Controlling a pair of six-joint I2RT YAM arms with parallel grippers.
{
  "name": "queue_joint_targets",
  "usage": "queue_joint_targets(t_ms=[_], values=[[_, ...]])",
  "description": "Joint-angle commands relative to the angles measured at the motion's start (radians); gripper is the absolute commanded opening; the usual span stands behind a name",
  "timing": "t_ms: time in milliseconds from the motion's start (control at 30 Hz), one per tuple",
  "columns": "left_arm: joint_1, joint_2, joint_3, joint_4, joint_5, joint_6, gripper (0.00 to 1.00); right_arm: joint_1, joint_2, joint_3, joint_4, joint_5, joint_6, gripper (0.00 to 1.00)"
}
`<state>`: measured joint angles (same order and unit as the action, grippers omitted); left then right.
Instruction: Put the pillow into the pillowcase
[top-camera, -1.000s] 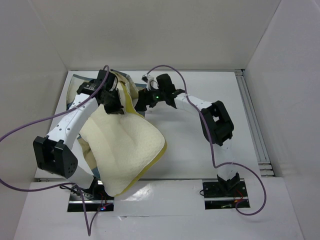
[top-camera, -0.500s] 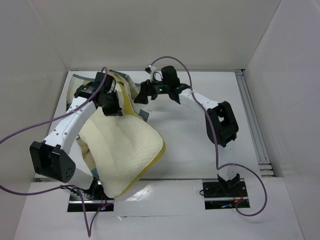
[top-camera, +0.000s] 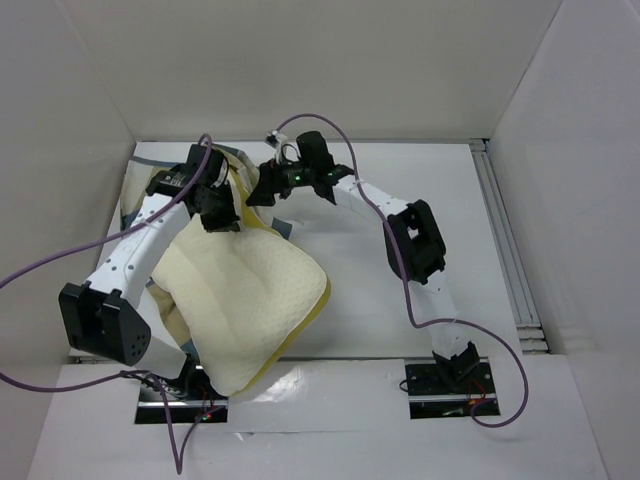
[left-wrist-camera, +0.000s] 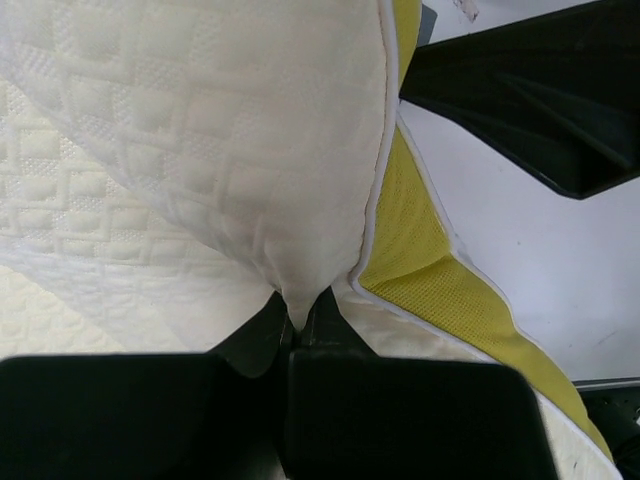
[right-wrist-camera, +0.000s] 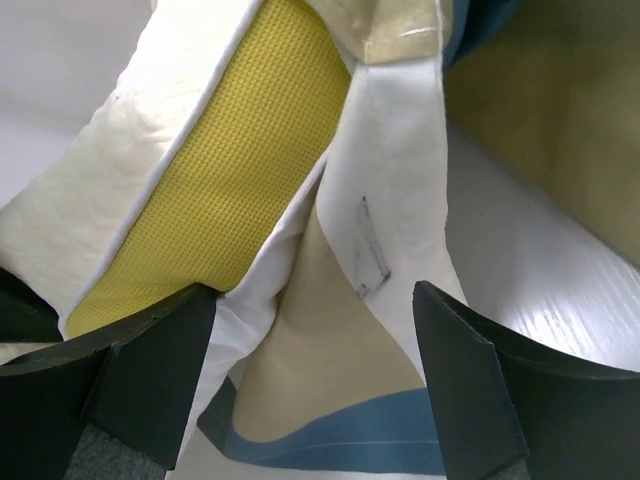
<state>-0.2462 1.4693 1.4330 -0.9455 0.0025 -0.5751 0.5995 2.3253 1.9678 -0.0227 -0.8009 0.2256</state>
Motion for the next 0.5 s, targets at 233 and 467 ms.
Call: queue_joint_targets(t_ms=[233, 467], values=[[-0.008, -0.069, 0.007, -0.039, 0.04, 0.015, 0.0, -0.049, -0.116, -0.247, 0.342, 0.011, 0.196, 0.88], [-0.008, -0.069, 0.007, -0.039, 0.031, 0.015, 0.0, -0.058, -0.123, -0.304, 0.359, -0.023, 0.21, 0.92]])
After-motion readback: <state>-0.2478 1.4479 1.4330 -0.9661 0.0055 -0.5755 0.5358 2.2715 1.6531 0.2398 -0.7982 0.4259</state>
